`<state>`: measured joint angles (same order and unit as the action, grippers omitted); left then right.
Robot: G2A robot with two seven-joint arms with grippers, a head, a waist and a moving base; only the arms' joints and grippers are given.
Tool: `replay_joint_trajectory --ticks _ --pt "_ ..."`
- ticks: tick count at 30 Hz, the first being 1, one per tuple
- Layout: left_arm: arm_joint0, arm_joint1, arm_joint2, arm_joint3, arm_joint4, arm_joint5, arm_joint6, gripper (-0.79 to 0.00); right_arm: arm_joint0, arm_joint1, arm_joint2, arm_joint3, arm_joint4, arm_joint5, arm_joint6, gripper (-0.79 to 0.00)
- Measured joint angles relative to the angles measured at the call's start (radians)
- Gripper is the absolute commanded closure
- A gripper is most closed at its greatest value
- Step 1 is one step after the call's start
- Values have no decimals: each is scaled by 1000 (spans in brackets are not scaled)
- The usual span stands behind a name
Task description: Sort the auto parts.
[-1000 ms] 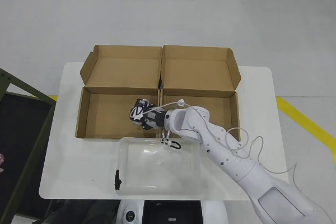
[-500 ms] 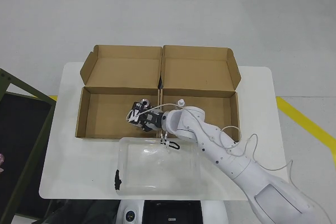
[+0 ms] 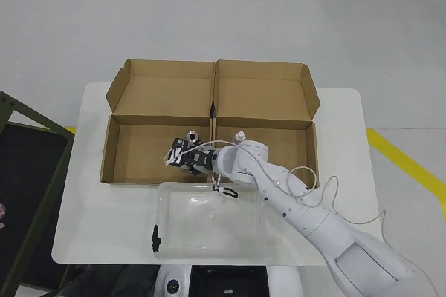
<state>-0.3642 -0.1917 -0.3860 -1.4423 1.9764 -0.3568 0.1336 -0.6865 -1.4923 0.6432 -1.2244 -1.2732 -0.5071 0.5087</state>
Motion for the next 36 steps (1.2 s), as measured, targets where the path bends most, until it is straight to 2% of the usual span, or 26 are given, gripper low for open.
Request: replay_joint_trajectory --ticks 5,26,36 --pt "0 0 0 0 0 0 0 -785 -4 -1 7 -13 -6 -7 8 -289" --pt "0 0 0 0 0 0 0 -785 -22 -1 40 -42 -42 -25 41 -332" --pt "0 0 0 0 0 0 0 -785 -24 -6 43 -41 -55 -24 53 -382"
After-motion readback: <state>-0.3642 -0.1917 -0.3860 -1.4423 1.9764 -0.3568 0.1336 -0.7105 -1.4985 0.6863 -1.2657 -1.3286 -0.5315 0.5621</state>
